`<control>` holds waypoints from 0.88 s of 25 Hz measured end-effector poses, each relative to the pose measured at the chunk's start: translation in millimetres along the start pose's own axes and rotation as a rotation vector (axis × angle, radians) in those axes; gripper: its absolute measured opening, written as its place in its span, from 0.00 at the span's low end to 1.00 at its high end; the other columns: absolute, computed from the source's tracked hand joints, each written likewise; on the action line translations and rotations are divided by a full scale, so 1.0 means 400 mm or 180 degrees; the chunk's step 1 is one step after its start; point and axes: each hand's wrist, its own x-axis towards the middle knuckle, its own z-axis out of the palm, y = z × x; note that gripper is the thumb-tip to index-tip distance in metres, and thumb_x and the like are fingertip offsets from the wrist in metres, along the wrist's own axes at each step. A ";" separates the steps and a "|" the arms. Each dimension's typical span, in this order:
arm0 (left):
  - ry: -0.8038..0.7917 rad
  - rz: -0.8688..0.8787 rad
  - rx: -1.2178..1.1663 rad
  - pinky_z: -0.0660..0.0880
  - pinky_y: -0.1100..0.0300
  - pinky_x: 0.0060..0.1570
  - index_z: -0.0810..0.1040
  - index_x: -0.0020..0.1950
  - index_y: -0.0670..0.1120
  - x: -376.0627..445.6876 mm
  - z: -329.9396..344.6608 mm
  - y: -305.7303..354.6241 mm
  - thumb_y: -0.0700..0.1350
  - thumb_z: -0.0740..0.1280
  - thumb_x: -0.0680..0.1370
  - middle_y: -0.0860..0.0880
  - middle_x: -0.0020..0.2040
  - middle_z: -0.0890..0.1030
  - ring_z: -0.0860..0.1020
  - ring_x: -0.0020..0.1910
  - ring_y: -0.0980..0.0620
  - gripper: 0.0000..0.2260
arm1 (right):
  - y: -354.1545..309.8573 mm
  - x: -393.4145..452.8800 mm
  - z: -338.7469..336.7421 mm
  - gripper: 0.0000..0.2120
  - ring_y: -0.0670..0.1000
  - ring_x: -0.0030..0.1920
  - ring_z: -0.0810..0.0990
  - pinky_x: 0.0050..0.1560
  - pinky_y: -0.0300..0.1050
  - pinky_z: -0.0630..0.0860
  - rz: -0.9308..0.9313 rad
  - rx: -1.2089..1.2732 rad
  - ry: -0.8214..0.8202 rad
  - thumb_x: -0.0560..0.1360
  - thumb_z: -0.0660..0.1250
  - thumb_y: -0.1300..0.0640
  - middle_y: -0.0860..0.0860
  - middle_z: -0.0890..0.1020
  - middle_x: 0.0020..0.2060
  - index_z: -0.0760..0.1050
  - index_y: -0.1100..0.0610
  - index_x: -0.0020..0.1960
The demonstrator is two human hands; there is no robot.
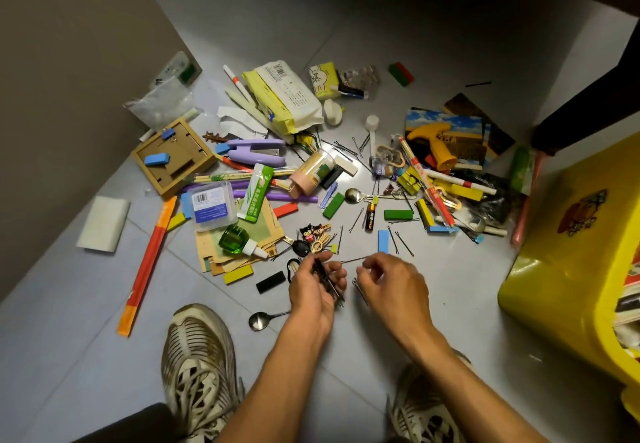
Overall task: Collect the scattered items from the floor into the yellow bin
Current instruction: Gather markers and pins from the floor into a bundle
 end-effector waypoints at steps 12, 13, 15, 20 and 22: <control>0.0022 -0.0050 0.0186 0.76 0.54 0.41 0.78 0.52 0.39 -0.008 -0.038 -0.003 0.54 0.57 0.83 0.42 0.38 0.80 0.80 0.37 0.46 0.19 | -0.033 0.012 0.063 0.06 0.48 0.34 0.79 0.32 0.40 0.72 0.0658 0.0580 -0.0479 0.73 0.68 0.52 0.47 0.82 0.32 0.78 0.54 0.39; -0.0037 -0.0072 0.0120 0.77 0.50 0.48 0.78 0.54 0.39 -0.009 -0.032 -0.009 0.56 0.56 0.82 0.40 0.43 0.81 0.81 0.44 0.43 0.21 | -0.046 0.015 0.052 0.06 0.45 0.31 0.79 0.30 0.38 0.73 0.0713 0.1207 -0.0562 0.72 0.70 0.53 0.47 0.82 0.29 0.80 0.53 0.37; -0.0136 -0.0166 -0.0110 0.75 0.46 0.57 0.77 0.56 0.39 -0.009 -0.028 -0.002 0.59 0.54 0.82 0.36 0.49 0.81 0.80 0.51 0.40 0.24 | -0.065 0.022 0.035 0.04 0.42 0.32 0.80 0.31 0.37 0.75 0.0547 0.1609 -0.0636 0.73 0.70 0.52 0.45 0.83 0.31 0.82 0.50 0.40; 0.0126 -0.0009 0.0024 0.71 0.58 0.32 0.77 0.49 0.42 0.015 -0.057 0.041 0.56 0.54 0.83 0.44 0.33 0.76 0.75 0.30 0.50 0.21 | -0.053 0.119 0.038 0.17 0.53 0.47 0.78 0.41 0.43 0.72 -0.1072 -0.0807 -0.0519 0.79 0.63 0.59 0.49 0.79 0.50 0.73 0.48 0.67; 0.0106 -0.0013 0.0073 0.72 0.60 0.30 0.77 0.48 0.41 0.019 -0.070 0.051 0.53 0.57 0.83 0.44 0.33 0.77 0.75 0.29 0.50 0.17 | -0.054 0.157 0.060 0.12 0.55 0.46 0.76 0.36 0.45 0.67 -0.1586 -0.1400 -0.0766 0.80 0.60 0.60 0.51 0.76 0.46 0.72 0.51 0.63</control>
